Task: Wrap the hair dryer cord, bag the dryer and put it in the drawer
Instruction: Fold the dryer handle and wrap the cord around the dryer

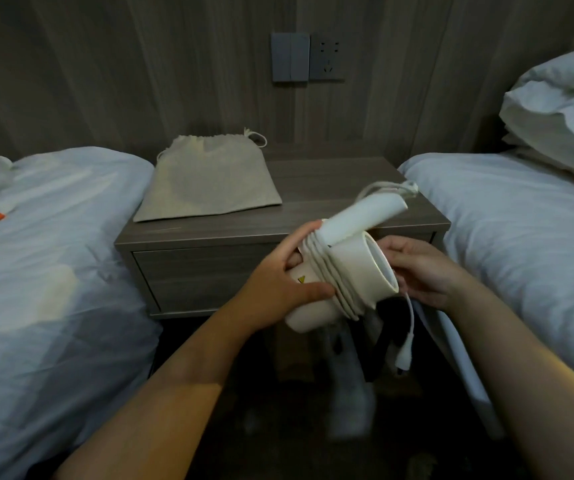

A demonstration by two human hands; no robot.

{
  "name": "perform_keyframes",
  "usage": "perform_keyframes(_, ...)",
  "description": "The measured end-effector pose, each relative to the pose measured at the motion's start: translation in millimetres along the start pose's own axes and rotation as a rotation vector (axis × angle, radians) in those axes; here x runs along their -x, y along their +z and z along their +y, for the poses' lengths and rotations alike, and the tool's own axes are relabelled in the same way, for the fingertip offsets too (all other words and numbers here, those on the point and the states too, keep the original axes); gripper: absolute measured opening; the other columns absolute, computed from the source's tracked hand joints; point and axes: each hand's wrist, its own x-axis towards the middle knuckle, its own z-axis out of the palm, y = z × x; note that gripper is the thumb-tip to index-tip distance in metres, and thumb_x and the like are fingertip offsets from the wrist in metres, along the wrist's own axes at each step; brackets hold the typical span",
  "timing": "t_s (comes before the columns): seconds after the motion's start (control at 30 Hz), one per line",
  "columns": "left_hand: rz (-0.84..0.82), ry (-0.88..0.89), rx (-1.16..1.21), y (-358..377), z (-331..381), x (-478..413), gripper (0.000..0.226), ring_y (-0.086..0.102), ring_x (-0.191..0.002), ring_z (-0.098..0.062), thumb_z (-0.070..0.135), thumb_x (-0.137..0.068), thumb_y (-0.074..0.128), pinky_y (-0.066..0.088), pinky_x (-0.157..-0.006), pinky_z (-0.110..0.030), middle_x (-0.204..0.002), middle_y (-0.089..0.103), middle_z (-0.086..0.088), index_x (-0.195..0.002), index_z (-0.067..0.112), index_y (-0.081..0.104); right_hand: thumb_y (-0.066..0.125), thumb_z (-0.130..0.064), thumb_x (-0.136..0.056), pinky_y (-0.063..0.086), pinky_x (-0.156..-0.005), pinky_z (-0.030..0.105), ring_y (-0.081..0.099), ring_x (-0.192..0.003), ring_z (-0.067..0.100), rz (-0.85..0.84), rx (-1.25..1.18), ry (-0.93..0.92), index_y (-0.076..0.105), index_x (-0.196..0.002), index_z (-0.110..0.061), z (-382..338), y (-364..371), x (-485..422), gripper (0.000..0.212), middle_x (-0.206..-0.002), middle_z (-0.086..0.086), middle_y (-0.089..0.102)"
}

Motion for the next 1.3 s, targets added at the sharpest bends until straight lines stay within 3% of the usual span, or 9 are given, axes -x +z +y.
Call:
perform_keyframes(0.17,0.052,-0.016,-0.177,-4.0,1.0,2.1,0.086,0.051,-0.120,0.000,0.044,-0.049,0.081,0.044,-0.099,-0.025,-0.133,0.048,0.026,-0.123,0.058,0.039,0.047,-0.005,-0.094,0.026,-0.033,0.017,0.032,-0.031,0.007,0.100,0.321,-0.024,0.058,-0.086,0.003,-11.1,7.3,5.3,0.016,-0.040,0.001,0.047)
perform_keyframes(0.27,0.050,-0.074,-0.471,-0.9,9.7,6.5,0.095,0.048,-0.121,-0.010,0.051,-0.055,0.080,0.044,-0.101,-0.035,-0.141,0.044,0.014,-0.132,0.060,0.025,0.050,-0.010,-0.094,0.028,-0.036,0.021,0.033,-0.032,0.010,0.177,0.631,-0.017,0.067,-0.069,-0.010,-19.1,7.7,12.3,0.030,-0.041,0.001,0.049)
perform_keyframes(0.33,0.039,-0.113,-0.752,3.9,13.6,7.2,0.100,0.050,-0.113,-0.016,0.060,-0.057,0.075,0.045,-0.093,-0.037,-0.132,0.048,0.004,-0.135,0.059,0.014,0.052,-0.012,-0.092,0.031,-0.038,0.022,0.036,-0.033,0.010,0.253,0.762,-0.019,0.067,-0.061,-0.017,-22.0,11.8,15.5,0.035,-0.041,0.000,0.051)
perform_keyframes(0.47,0.078,-0.080,-1.037,13.3,15.0,9.3,0.101,0.047,-0.097,-0.014,0.072,-0.060,0.064,0.041,-0.076,-0.028,-0.109,0.048,0.002,-0.138,0.055,0.004,0.055,-0.016,-0.089,0.033,-0.038,0.022,0.038,-0.031,0.012,0.378,0.836,0.008,0.062,-0.055,-0.003,-23.0,21.8,17.3,0.037,-0.040,0.004,0.052)
perform_keyframes(0.67,0.250,-0.006,-1.230,11.8,14.4,10.9,0.100,0.047,-0.097,-0.014,0.074,-0.063,0.060,0.034,-0.071,-0.025,-0.111,0.049,-0.001,-0.143,0.047,0.006,0.060,-0.020,-0.086,0.038,-0.043,0.021,0.043,-0.027,0.005,0.422,0.955,-0.035,0.063,-0.058,-0.002,-31.6,44.6,26.3,0.033,-0.037,-0.001,0.055)
perform_keyframes(0.87,0.255,-0.010,-1.279,10.8,10.1,10.2,0.101,0.043,-0.089,-0.014,0.075,-0.061,0.061,0.034,-0.068,-0.027,-0.109,0.050,-0.002,-0.144,0.046,0.009,0.055,-0.025,-0.090,0.039,-0.051,0.023,0.052,-0.041,0.002,0.249,1.116,-0.044,0.064,-0.073,-0.009,-30.1,71.2,30.4,0.025,-0.058,0.000,0.064)
perform_keyframes(1.0,0.234,-0.047,-1.234,7.8,6.2,9.8,0.103,0.035,-0.085,-0.010,0.074,-0.061,0.062,0.035,-0.067,-0.027,-0.107,0.048,-0.001,-0.144,0.046,0.007,0.052,-0.012,-0.090,0.045,-0.057,0.024,0.054,-0.051,0.008,0.078,1.062,-0.089,0.065,-0.079,-0.010,-27.2,69.0,33.0,0.018,-0.058,-0.003,0.063)
perform_keyframes(1.17,0.277,-0.123,-0.817,6.1,5.6,6.8,0.102,0.049,-0.110,-0.018,0.062,-0.057,0.074,0.043,-0.084,-0.032,-0.122,0.050,-0.001,-0.141,0.050,0.017,0.046,0.002,-0.092,0.038,-0.046,0.013,0.048,-0.042,0.006,-0.058,0.778,-0.070,0.062,-0.087,-0.005,-30.3,57.1,34.4,0.018,-0.055,-0.002,0.061)
perform_keyframes(1.3,0.294,-0.157,-0.542,4.7,2.8,4.7,0.099,0.048,-0.116,-0.016,0.053,-0.057,0.079,0.042,-0.095,-0.032,-0.132,0.047,0.004,-0.138,0.053,0.022,0.045,0.000,-0.093,0.042,-0.052,0.016,0.053,-0.050,0.010,-0.109,0.778,-0.021,0.062,-0.084,-0.007,-30.1,54.7,32.9,0.021,-0.059,0.001,0.061)
